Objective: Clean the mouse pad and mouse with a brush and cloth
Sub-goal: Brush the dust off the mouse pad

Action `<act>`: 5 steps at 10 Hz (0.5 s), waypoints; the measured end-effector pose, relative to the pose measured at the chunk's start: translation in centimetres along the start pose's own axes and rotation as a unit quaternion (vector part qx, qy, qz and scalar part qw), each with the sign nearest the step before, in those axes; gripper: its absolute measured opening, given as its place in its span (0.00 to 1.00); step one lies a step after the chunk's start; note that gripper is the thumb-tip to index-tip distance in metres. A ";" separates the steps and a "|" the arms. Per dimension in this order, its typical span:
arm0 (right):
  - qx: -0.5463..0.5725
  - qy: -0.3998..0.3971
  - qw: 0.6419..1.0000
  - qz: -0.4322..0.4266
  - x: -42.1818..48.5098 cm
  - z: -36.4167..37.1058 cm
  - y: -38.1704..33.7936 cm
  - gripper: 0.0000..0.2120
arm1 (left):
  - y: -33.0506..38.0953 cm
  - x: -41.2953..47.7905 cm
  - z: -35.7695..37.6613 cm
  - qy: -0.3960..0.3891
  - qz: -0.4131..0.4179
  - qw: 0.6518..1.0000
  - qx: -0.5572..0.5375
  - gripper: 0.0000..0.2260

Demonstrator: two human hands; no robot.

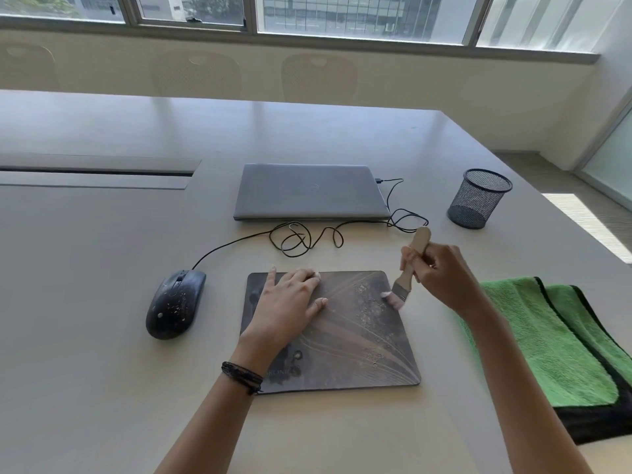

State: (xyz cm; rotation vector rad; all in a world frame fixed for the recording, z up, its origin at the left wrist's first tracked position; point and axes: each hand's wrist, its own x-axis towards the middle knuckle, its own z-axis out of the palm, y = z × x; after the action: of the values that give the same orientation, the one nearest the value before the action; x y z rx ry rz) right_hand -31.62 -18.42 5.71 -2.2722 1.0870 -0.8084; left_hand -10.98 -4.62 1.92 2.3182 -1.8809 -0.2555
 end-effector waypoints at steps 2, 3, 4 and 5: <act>0.025 0.036 0.999 -0.006 0.1 0.0 -0.8 0.09 | 0.0 0.0 0.0 -0.002 0.000 1.000 -0.002 0.23; 0.005 0.013 1.000 0.011 -0.1 0.1 -0.4 0.10 | 0.0 0.0 -0.1 -0.005 -0.001 1.000 0.000 0.23; -0.015 -0.001 0.999 0.035 -0.2 -0.2 -0.2 0.15 | 0.0 0.0 -0.1 -0.005 -0.001 1.000 -0.002 0.23; -0.012 0.022 0.999 0.041 0.1 -0.1 -0.5 0.17 | 0.0 0.1 -0.1 -0.007 -0.001 1.000 -0.006 0.23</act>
State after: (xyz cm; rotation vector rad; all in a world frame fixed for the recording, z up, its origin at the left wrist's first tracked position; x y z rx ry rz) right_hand -31.39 -18.28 6.16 -2.2230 1.2072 -0.8203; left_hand -10.97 -4.69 2.00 2.3171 -1.8785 -0.2840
